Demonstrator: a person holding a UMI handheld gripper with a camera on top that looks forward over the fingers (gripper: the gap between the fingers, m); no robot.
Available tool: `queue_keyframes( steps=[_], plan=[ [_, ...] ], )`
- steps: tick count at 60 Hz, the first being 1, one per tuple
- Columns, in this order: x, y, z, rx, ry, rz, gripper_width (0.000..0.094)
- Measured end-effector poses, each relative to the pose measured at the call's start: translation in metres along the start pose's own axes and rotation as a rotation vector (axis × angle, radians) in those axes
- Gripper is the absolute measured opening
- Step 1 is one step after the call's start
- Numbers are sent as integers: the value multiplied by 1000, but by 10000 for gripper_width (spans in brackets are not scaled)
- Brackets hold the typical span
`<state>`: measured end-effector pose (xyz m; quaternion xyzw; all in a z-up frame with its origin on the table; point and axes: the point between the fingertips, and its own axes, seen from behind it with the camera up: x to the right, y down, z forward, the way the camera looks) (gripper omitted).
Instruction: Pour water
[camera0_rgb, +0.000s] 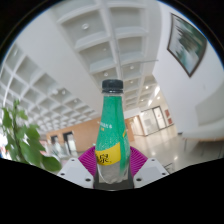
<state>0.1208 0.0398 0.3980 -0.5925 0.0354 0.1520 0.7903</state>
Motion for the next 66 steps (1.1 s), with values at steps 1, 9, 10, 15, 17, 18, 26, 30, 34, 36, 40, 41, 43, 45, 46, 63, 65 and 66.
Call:
queue_keyframes(
  steps=[1, 9, 10, 15, 17, 18, 26, 30, 34, 36, 40, 41, 43, 45, 46, 63, 65, 66],
  plan=[
    [9, 5, 1, -9, 19, -48, 399],
    [97, 60, -5, -141, 139, -265, 398],
    [107, 71, -5, -164, 151, -280, 398],
    [154, 127, -16, -289, 195, -345, 398],
    [168, 150, -19, -334, 203, -361, 397],
    [174, 162, -20, -358, 205, -363, 396],
    [214, 239, -46, -507, 228, -322, 399],
    [224, 262, -56, -552, 226, -326, 398],
    [229, 282, -64, -577, 226, -340, 417],
    [231, 276, -56, -549, 222, -334, 409],
    [230, 277, -61, -542, 233, -310, 447],
    [231, 278, -63, -546, 237, -300, 459],
    [231, 276, -62, -539, 240, -283, 500],
    [233, 278, -60, -547, 244, -271, 524],
    [233, 278, -62, -553, 249, -266, 545],
    [217, 237, -117, -643, 379, -308, 854],
    [209, 229, -128, -650, 385, -331, 854],
    [204, 224, -134, -653, 388, -341, 858]
  ],
)
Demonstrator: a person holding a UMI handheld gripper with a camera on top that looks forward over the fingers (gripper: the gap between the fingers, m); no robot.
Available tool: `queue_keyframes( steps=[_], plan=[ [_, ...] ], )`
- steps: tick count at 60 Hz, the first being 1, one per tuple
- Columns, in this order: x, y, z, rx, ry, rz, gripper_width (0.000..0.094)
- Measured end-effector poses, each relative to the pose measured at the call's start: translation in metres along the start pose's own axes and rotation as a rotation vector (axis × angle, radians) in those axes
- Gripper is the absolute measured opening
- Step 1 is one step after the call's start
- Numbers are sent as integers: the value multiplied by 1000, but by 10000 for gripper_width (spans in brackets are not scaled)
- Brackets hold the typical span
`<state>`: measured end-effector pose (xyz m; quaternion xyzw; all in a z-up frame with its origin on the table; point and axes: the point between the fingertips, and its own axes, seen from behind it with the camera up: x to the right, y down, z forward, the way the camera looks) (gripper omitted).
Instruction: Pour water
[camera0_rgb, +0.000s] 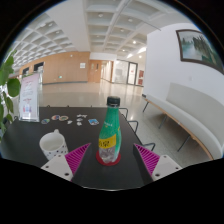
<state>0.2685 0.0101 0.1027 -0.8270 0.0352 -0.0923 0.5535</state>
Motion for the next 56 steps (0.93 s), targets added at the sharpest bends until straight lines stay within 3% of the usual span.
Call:
queue_keyframes(
  steps=[31, 56],
  plan=[
    [-39, 15, -263, -20, 0, -8, 857],
    [-54, 26, -317, 1, -13, -29, 857]
  ],
)
